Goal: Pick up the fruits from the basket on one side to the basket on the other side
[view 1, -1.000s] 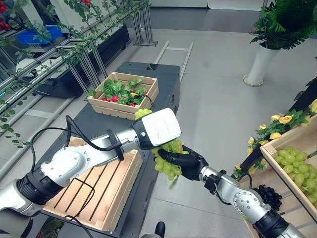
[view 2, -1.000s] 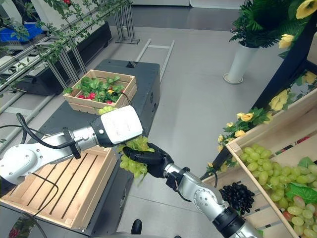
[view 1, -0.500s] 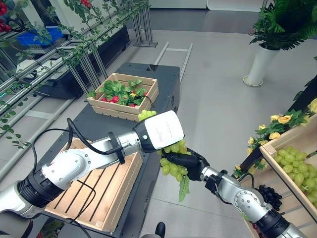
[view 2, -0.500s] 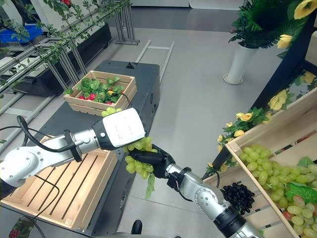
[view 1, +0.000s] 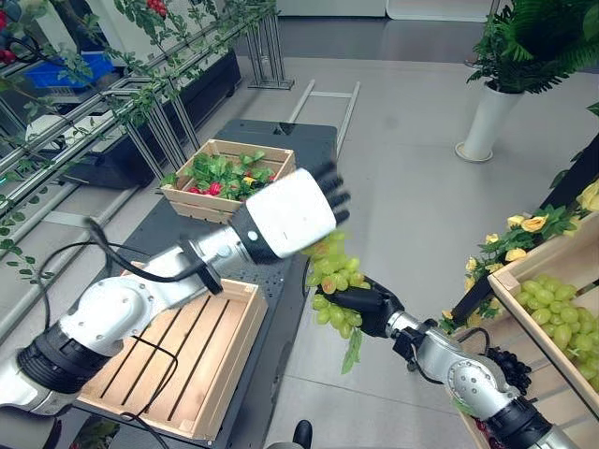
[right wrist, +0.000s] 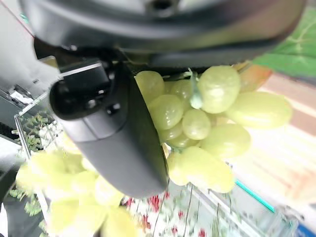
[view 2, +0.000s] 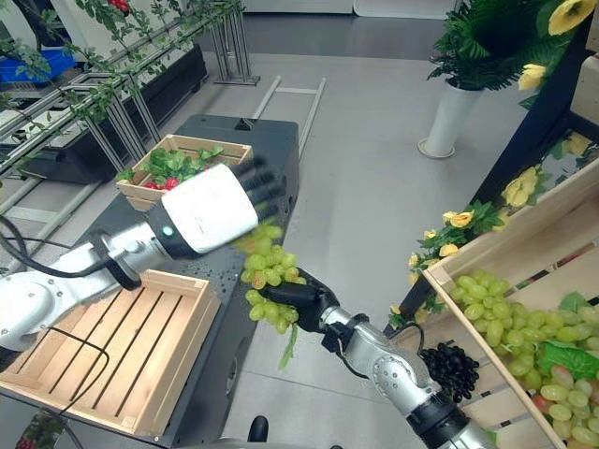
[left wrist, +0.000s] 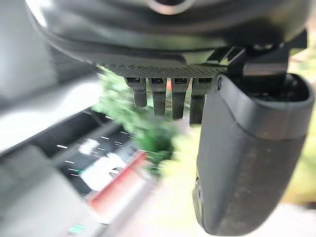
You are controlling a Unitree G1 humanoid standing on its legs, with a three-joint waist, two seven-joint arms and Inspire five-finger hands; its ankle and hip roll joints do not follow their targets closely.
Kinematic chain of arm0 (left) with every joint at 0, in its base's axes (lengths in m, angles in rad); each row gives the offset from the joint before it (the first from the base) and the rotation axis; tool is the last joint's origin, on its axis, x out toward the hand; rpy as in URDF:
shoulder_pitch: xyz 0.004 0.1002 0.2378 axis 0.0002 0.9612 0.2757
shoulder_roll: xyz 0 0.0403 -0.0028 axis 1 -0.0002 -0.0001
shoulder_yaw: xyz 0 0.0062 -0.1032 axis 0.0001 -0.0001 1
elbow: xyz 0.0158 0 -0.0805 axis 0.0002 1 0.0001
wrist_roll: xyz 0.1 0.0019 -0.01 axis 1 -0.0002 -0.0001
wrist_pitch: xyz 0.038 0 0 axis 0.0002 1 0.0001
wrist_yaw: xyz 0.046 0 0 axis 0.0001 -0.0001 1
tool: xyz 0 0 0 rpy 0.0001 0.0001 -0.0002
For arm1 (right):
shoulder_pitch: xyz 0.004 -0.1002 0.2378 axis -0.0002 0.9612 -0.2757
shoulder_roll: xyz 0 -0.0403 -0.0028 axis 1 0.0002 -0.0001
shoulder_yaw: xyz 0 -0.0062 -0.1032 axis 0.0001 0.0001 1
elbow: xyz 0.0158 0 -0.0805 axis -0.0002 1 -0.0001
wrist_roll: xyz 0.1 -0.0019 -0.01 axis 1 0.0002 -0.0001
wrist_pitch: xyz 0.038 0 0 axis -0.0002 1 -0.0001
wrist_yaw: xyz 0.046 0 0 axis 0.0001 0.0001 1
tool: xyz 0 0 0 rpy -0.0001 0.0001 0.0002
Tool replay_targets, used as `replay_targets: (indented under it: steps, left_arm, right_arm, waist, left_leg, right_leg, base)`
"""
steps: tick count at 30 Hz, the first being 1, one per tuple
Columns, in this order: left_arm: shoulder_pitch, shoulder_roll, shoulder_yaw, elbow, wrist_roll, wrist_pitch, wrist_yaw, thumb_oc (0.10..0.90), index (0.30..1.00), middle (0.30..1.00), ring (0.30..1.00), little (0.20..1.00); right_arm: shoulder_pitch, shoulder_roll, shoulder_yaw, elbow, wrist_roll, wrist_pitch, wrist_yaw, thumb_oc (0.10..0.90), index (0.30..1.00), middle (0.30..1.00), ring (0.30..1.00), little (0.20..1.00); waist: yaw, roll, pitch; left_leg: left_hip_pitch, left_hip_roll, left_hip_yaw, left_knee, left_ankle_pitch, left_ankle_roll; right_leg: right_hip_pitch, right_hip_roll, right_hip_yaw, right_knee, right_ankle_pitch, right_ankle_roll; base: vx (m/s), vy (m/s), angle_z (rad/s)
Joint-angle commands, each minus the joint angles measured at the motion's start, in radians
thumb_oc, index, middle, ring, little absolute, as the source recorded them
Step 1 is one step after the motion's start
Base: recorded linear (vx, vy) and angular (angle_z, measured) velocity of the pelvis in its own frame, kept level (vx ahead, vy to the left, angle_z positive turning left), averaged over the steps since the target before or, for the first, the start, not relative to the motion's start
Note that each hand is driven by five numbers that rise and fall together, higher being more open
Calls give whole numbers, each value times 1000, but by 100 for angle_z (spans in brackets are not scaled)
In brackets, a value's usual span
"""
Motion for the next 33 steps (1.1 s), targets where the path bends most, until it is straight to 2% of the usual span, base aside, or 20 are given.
replay_targets:
  steps: [1,8,13,19,27,31,33]
  left_arm:
    - [13,25,136,99,-50,152,88,800,900,900,900,900]
    - [47,66,199,151,-77,223,119,800,900,900,900,900]
    - [66,77,228,183,-108,215,161,800,900,900,900,900]
    - [58,58,220,180,-167,151,240,800,900,900,900,900]
    - [26,-67,188,180,-301,54,385,800,900,900,900,900]
    - [20,-134,186,183,-401,-14,382,800,900,900,900,900]
    - [16,-158,176,182,-412,-27,373,800,900,900,900,900]
  right_arm:
    - [-33,31,-78,-72,10,-109,25,400,300,300,300,300]
    - [-32,33,-109,-62,-4,-113,33,400,300,300,300,300]
    - [-35,36,-118,-57,-15,-114,33,400,300,300,300,300]
    - [-49,41,-121,-57,-44,-145,39,400,300,300,300,300]
    - [-107,57,-132,-96,-39,-236,108,400,300,300,300,300]
    - [-119,65,-150,-116,-46,-251,100,400,300,300,300,300]
    - [-120,68,-155,-121,-48,-258,95,400,300,300,300,300]
  waist:
    - [-22,-47,-118]
    - [-21,-46,-117]
    - [-21,-44,-116]
    - [-25,-44,-114]
    - [-46,-52,-113]
    - [-61,-55,-111]
    - [-68,-56,-108]
  left_leg:
    - [11,-52,48,0,-66,53]
    - [13,-50,49,0,-68,53]
    - [14,-49,50,0,-69,52]
    - [19,-50,51,0,-75,53]
    - [33,-46,70,0,-88,57]
    - [36,-44,85,0,-87,59]
    - [39,-43,92,0,-90,60]
  right_leg:
    - [-69,-20,44,-4,87,0]
    - [-69,-19,48,-4,85,-2]
    - [-68,-19,51,-4,83,-3]
    - [-66,-18,56,-4,81,-4]
    - [-68,-6,90,-4,83,-8]
    - [-73,1,114,-4,90,-11]
    - [-72,5,128,-4,91,-12]
  base:
    - [0,0,0]
    - [0,0,0]
    - [-5,24,-6]
    - [-8,17,-2]
    - [-25,37,-14]
    - [-39,40,-22]
    - [-34,30,-31]
